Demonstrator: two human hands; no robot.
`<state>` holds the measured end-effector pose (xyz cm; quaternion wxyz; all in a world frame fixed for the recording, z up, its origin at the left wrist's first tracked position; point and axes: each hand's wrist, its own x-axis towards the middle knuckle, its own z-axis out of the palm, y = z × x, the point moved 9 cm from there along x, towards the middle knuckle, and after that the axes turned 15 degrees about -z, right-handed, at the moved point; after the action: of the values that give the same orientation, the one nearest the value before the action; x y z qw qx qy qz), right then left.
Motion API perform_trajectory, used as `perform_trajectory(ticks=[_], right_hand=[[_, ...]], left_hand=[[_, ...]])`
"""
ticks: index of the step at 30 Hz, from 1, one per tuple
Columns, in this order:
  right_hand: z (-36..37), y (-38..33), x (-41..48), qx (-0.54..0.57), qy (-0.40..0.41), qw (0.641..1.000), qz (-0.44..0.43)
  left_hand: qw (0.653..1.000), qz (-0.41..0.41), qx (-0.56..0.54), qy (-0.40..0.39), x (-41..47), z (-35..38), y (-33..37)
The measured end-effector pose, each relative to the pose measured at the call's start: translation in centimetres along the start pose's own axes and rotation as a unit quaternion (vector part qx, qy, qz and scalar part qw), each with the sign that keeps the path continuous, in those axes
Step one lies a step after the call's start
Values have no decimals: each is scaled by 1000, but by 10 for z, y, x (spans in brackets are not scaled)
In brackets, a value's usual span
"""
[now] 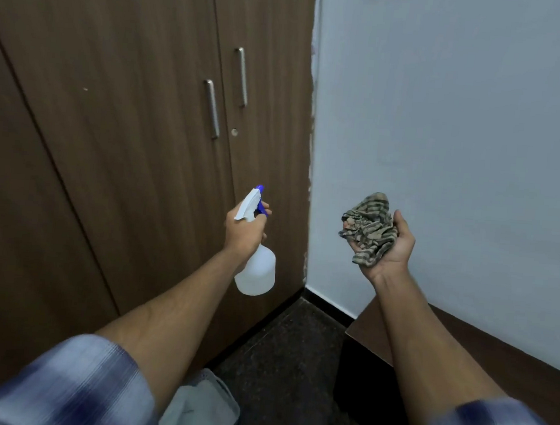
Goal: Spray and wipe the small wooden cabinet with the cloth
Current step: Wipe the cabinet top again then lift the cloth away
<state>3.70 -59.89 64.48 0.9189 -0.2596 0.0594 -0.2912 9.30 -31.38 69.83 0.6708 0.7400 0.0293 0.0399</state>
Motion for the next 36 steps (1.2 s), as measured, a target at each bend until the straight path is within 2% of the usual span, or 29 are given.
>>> perform_trajectory(ticks=[5, 12, 18, 25, 30, 36], right_hand=[[26, 83, -11, 0, -27, 996, 80], [81, 206, -66, 13, -92, 973, 209], [82, 278, -110, -1, -108, 966, 236], [9, 362, -124, -128, -104, 961, 221], [-68, 437, -135, -180, -89, 942, 270], [-177, 524, -143, -212, -70, 922, 316]], left_hand=[[997, -5, 2, 74, -6, -73, -12], [980, -12, 1, 197, -32, -203, -41], [963, -37, 24, 265, -56, -287, -107], [945, -16, 42, 325, -65, -302, -204], [932, -69, 31, 355, -53, -294, -309], [934, -121, 51, 332, -32, -279, -434]])
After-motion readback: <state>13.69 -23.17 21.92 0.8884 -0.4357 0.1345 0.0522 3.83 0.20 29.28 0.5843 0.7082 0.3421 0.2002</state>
